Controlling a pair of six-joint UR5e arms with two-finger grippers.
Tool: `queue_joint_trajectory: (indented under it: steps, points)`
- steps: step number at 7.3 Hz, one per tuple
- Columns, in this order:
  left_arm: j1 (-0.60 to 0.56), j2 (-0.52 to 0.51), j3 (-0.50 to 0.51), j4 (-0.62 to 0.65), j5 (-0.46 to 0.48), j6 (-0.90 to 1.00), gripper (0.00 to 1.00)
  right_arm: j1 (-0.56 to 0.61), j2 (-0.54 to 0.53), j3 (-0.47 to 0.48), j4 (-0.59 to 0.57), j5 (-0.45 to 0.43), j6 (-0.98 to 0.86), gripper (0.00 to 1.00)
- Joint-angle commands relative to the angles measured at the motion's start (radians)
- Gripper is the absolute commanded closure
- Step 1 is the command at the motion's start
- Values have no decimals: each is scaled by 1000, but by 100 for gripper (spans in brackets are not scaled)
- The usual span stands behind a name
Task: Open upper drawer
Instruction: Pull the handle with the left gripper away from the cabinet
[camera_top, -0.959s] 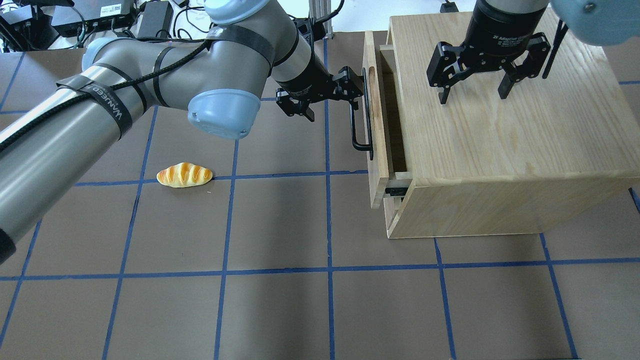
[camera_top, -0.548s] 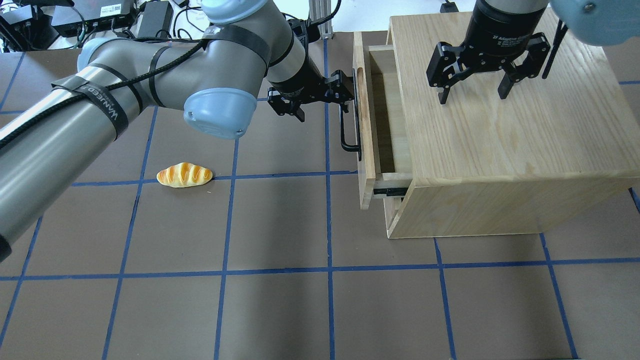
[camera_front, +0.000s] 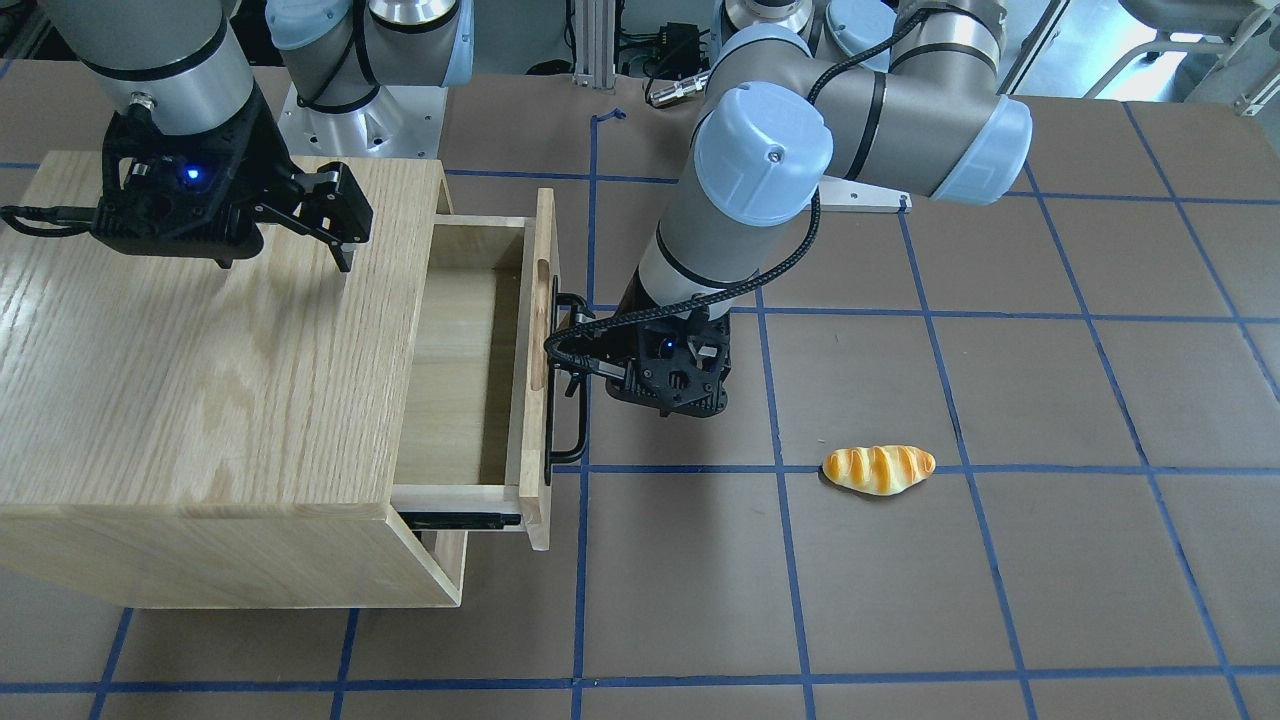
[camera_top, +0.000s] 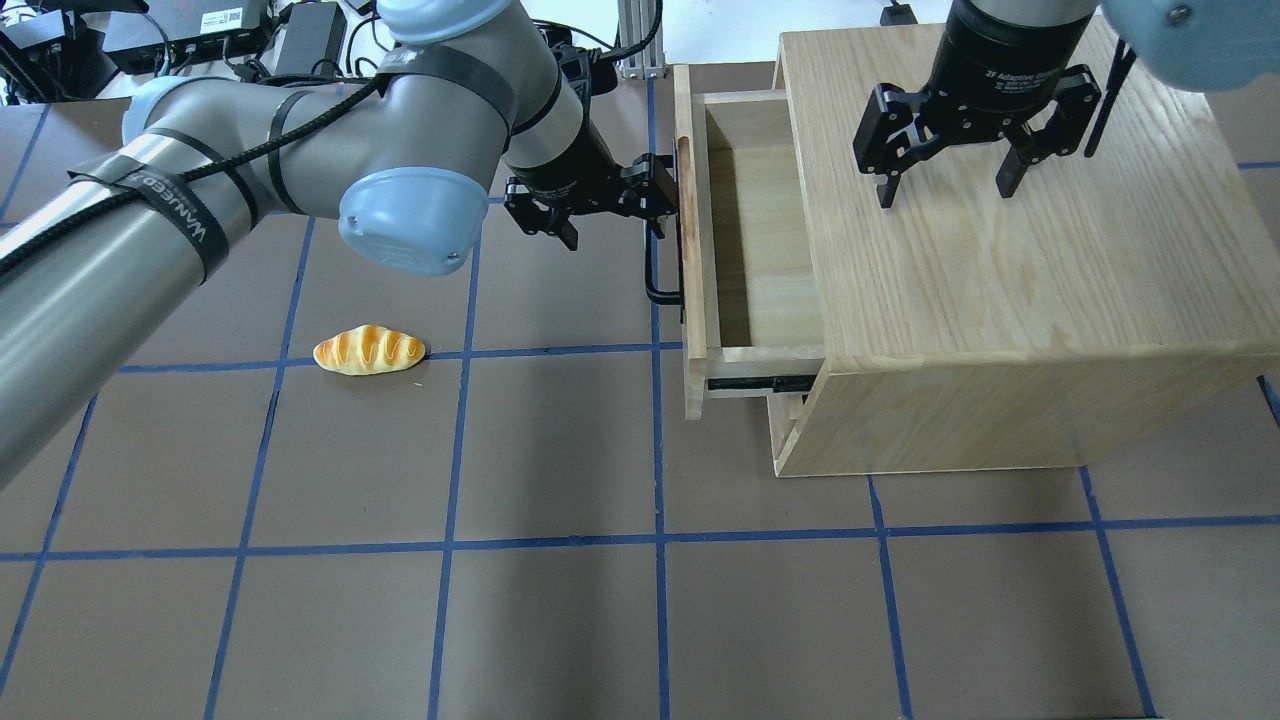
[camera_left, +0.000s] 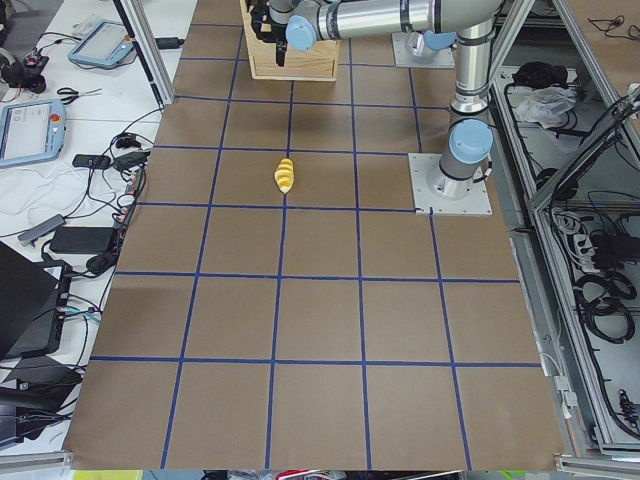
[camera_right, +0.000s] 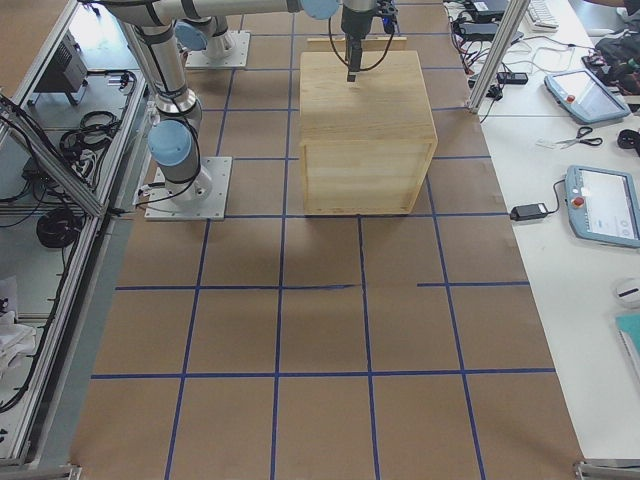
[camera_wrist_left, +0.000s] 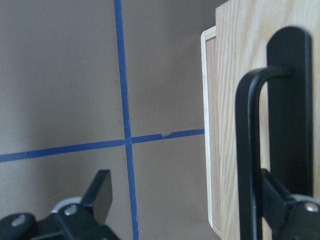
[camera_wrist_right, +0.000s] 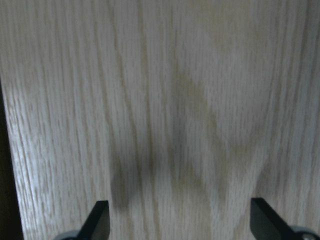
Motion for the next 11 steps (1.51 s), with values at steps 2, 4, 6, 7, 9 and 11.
queue_joint_trajectory:
  steps: [2, 4, 6, 7, 9, 11]
  points:
    - [49, 27, -6, -48, 7, 47, 0, 0, 0, 0, 0, 0, -1, 0]
    - [64, 33, -6, -64, 3, 62, 0, -1, 0, 1, 0, 0, 1, 0]
    - [74, 33, -6, -66, 6, 70, 0, -1, 0, 0, 0, 0, 1, 0]
    - [98, 36, -6, -88, 6, 91, 0, 0, 0, 0, 0, 0, 1, 0]
    - [144, 57, -4, -145, 2, 116, 0, 0, 0, 0, 0, 0, 1, 0]
    - [169, 67, -4, -158, 4, 126, 0, -1, 0, 0, 0, 0, 1, 0]
